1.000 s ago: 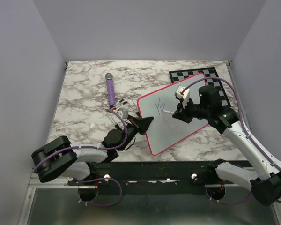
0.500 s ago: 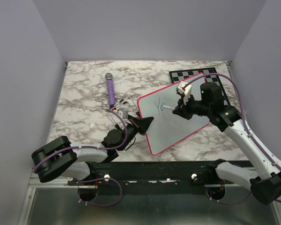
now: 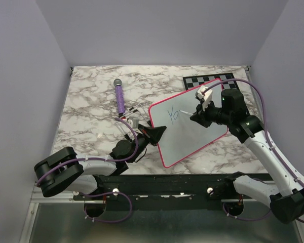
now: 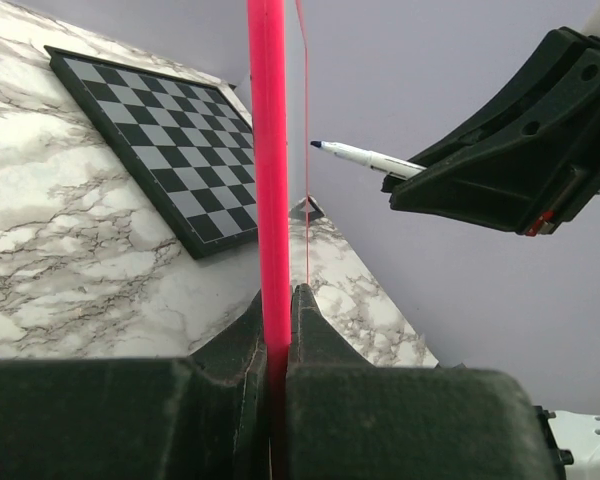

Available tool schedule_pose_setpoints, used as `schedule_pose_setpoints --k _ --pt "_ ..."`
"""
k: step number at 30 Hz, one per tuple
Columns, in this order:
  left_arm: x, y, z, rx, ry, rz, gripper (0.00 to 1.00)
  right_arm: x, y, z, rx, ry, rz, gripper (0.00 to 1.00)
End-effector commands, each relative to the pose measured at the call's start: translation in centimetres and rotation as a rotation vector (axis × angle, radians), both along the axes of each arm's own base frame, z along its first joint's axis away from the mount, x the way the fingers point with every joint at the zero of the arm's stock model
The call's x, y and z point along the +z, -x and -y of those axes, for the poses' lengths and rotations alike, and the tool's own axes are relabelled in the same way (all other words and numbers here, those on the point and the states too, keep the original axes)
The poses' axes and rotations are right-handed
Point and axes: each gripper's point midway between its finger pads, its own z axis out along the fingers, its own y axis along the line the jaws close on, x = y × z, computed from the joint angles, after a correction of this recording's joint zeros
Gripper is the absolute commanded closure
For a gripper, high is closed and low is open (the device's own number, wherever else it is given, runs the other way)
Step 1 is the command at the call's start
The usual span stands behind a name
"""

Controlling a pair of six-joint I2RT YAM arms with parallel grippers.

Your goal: Write a sentence on the whiteboard

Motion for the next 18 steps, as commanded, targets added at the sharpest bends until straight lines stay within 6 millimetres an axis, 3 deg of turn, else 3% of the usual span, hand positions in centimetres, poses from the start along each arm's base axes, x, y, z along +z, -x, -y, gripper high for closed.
schedule_pose_setpoints --k 1,11,18 --pt "-1.0 0.1 -0.2 0.008 -0.086 0.049 1.0 -0.2 -1.0 0.1 -0.035 0.001 -0.003 0.99" --pt "-1.1 0.1 0.0 0.0 -0.088 0.054 1.0 -1.4 -1.1 0.0 -0.031 0.006 -0.03 0.99" --pt "-1.2 0.0 -0.4 0.016 -0.088 0.048 1.0 -2.5 0.1 0.4 -0.01 0.031 -0.048 0.99"
